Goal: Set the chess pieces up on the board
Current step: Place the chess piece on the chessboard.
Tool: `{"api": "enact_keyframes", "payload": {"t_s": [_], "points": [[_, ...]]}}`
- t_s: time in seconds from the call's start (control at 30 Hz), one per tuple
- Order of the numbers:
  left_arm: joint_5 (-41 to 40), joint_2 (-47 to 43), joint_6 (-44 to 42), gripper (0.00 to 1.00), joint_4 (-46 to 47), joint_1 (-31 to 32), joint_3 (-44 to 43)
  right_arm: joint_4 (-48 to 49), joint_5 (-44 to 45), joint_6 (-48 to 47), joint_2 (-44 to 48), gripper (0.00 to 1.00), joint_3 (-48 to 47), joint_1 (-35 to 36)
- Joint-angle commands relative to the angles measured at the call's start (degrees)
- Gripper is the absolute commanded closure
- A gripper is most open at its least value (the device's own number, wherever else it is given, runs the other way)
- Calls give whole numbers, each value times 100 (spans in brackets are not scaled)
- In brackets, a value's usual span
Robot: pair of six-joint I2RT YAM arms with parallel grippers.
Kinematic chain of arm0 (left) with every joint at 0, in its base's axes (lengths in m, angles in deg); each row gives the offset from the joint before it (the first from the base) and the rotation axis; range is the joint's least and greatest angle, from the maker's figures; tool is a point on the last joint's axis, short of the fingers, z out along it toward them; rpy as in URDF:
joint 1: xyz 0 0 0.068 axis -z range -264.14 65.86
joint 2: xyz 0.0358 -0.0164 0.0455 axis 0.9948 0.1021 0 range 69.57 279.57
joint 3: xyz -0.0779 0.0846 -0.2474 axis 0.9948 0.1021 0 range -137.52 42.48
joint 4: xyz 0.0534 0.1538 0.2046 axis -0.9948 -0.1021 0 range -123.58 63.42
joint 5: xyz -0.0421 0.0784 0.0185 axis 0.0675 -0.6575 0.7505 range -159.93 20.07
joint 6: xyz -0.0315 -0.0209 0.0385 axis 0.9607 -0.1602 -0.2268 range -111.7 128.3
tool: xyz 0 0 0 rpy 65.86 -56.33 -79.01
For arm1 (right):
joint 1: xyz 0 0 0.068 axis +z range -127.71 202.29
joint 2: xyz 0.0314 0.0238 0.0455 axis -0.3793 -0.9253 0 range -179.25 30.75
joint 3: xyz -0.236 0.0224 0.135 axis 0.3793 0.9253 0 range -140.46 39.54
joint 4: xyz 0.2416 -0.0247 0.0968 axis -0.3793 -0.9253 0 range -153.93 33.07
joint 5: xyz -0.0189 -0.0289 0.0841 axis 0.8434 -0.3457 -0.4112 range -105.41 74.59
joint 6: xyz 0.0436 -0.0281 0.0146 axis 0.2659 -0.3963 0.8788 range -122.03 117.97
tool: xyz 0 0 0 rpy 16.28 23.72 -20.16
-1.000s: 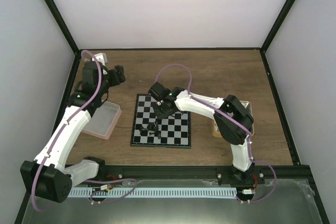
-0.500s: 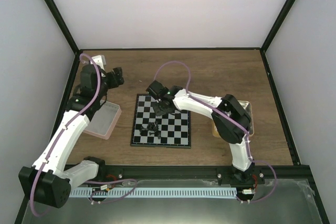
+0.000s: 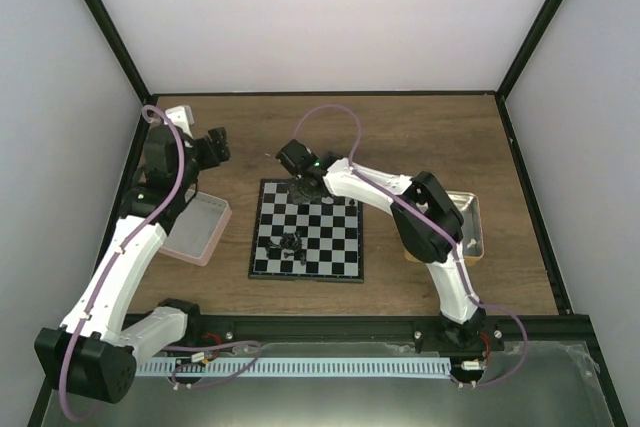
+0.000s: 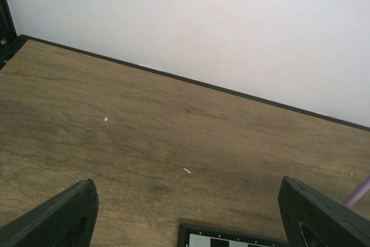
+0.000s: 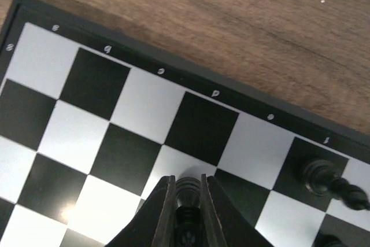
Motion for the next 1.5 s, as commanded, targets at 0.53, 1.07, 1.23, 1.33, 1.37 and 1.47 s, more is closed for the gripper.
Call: {"api": "enact_keyframes", "payload": {"t_s": [0.53, 1.07, 1.23, 1.33, 1.37, 1.47], "points": [[596, 90, 84, 13, 236, -474, 157, 194, 33, -187, -484, 89, -559, -250], [604, 59, 85, 13, 249, -482, 173, 259, 228, -177, -625, 87, -583, -246], [634, 37, 84, 13, 254, -483, 176, 260, 275, -116, -611, 85, -564, -249], [647, 24, 84, 13, 259, -482, 181, 235, 240, -84, -581, 76, -645, -250], [648, 20, 84, 13, 263, -487, 176, 227, 220, -75, -548, 71, -687, -250], [653, 2, 84, 13, 268, -482, 181, 190, 218, -21, -377, 65, -832, -250]]}}
